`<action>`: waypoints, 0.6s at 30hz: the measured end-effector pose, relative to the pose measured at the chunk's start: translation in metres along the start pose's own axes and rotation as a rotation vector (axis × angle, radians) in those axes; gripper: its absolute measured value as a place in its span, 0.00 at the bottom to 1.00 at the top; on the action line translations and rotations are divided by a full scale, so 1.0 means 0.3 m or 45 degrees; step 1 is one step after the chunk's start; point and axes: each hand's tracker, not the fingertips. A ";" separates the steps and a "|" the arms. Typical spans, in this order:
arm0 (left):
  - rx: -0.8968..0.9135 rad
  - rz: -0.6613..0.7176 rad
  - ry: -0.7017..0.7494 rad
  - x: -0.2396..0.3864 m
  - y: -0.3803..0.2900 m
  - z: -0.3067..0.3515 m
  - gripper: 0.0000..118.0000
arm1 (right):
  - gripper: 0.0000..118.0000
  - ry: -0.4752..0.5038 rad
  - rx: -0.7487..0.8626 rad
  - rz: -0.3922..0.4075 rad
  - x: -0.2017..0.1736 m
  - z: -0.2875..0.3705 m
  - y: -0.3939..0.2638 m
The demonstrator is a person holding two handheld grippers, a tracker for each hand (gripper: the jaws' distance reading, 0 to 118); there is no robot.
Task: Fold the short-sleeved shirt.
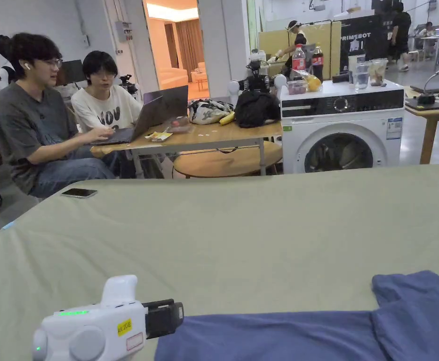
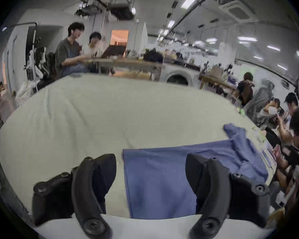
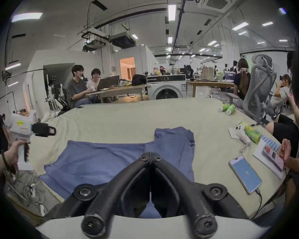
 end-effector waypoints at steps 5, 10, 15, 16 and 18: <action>-0.147 0.089 0.118 -0.043 0.016 -0.250 0.71 | 0.00 -0.050 -0.054 -0.014 0.058 -0.018 -0.018; -0.252 0.059 0.179 -0.037 -0.012 -0.369 0.20 | 0.00 -0.086 -0.113 -0.034 0.111 -0.046 -0.015; -0.260 0.024 0.123 -0.031 0.009 -0.371 0.02 | 0.00 -0.052 -0.197 -0.033 0.173 -0.101 0.053; -0.261 0.020 0.127 -0.027 0.006 -0.376 0.02 | 0.00 -0.057 -0.219 -0.012 0.192 -0.127 0.087; -0.275 0.006 0.135 -0.013 0.006 -0.378 0.02 | 0.11 -0.003 -0.267 -0.013 0.246 -0.195 0.152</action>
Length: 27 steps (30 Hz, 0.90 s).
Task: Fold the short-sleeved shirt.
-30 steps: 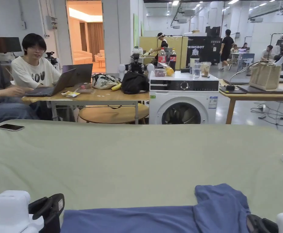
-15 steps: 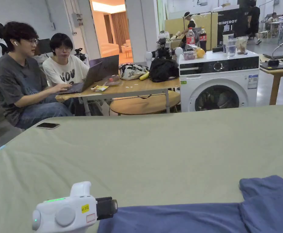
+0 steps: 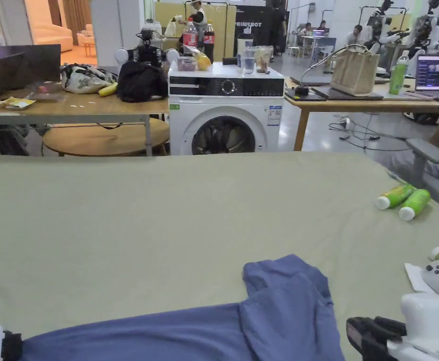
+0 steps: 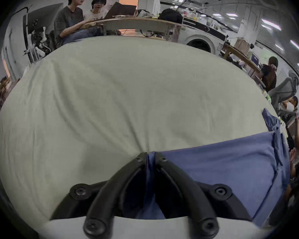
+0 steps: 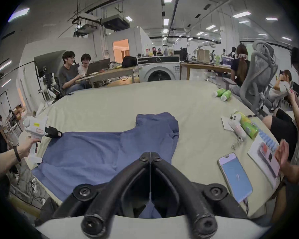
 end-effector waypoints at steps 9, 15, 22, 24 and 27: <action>-0.074 -0.080 0.048 0.048 0.018 0.001 0.02 | 0.62 -0.148 -0.278 -0.175 0.284 -0.621 0.197; -0.075 -0.106 0.065 0.066 0.020 0.003 0.02 | 0.60 -0.145 -0.363 -0.209 0.292 -0.802 0.167; -0.056 -0.070 0.049 0.053 0.017 0.013 0.02 | 0.00 -0.184 -0.320 -0.100 0.234 -0.743 0.126; 0.033 0.044 -0.006 0.020 0.006 0.038 0.00 | 0.00 -0.171 -0.271 -0.111 0.221 -0.681 0.141; 0.257 0.061 -0.041 0.006 -0.011 0.178 0.00 | 0.00 -0.143 -0.142 -0.061 0.203 -0.533 0.210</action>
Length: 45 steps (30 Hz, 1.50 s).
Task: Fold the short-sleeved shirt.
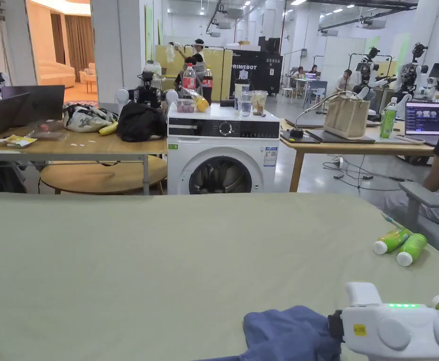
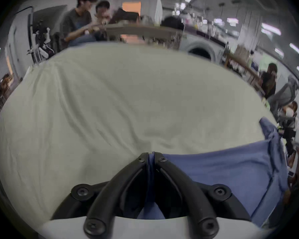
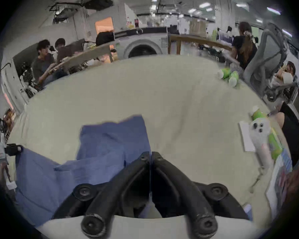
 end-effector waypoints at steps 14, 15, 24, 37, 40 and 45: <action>0.746 0.028 -0.198 0.029 0.437 0.844 0.00 | 0.00 -0.002 0.616 0.015 -0.061 0.873 0.423; 0.776 0.019 -0.180 0.032 0.467 0.871 0.00 | 0.00 0.003 0.613 0.022 -0.071 0.901 0.454; 0.854 -0.214 0.031 0.150 0.775 0.948 0.00 | 0.00 -0.164 0.675 0.148 -0.235 0.987 0.805; 0.892 -0.246 0.167 0.201 1.171 0.774 0.00 | 0.00 -0.267 0.765 0.184 -0.385 0.860 1.261; 0.908 -0.293 0.205 0.205 1.206 0.747 0.00 | 0.00 -0.242 0.810 0.186 -0.407 0.870 1.320; 0.907 -0.238 0.172 0.200 1.258 0.717 0.00 | 0.00 -0.238 0.832 0.171 -0.423 0.861 1.379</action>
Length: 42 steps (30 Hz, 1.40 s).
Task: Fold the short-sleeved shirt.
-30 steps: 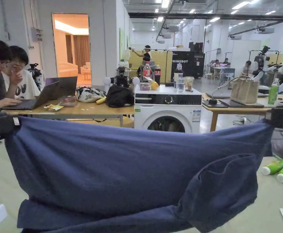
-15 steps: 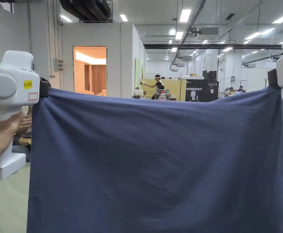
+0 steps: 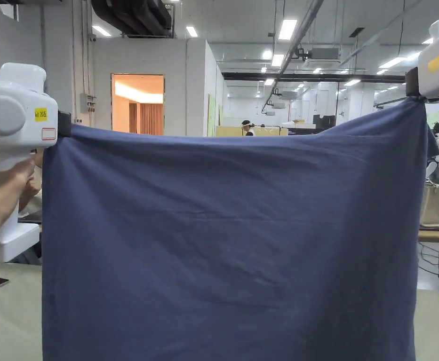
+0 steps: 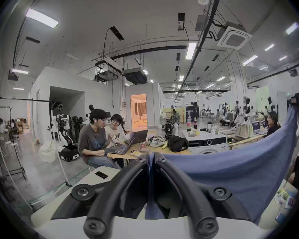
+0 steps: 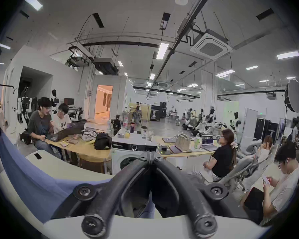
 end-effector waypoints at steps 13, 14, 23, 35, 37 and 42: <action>-0.020 0.073 0.014 0.033 -0.013 -0.091 0.00 | 0.00 -0.002 0.046 -0.040 -0.013 -0.082 0.045; -0.019 0.081 0.009 0.030 -0.022 -0.097 0.00 | 0.00 -0.002 0.041 -0.034 -0.014 -0.081 0.053; -0.220 0.141 -0.133 0.034 -0.380 -0.036 0.00 | 0.00 0.118 -0.093 -0.069 0.020 -0.020 -0.325; -0.477 0.162 -0.359 -0.051 -0.880 0.622 0.00 | 0.00 0.401 -0.466 -0.127 0.170 0.599 -1.068; -0.529 0.183 -0.412 -0.064 -0.953 0.720 0.00 | 0.00 0.421 -0.535 -0.162 0.200 0.709 -1.195; -0.712 0.207 -0.413 -0.105 -1.153 0.901 0.00 | 0.00 0.387 -0.724 -0.262 0.264 0.904 -1.458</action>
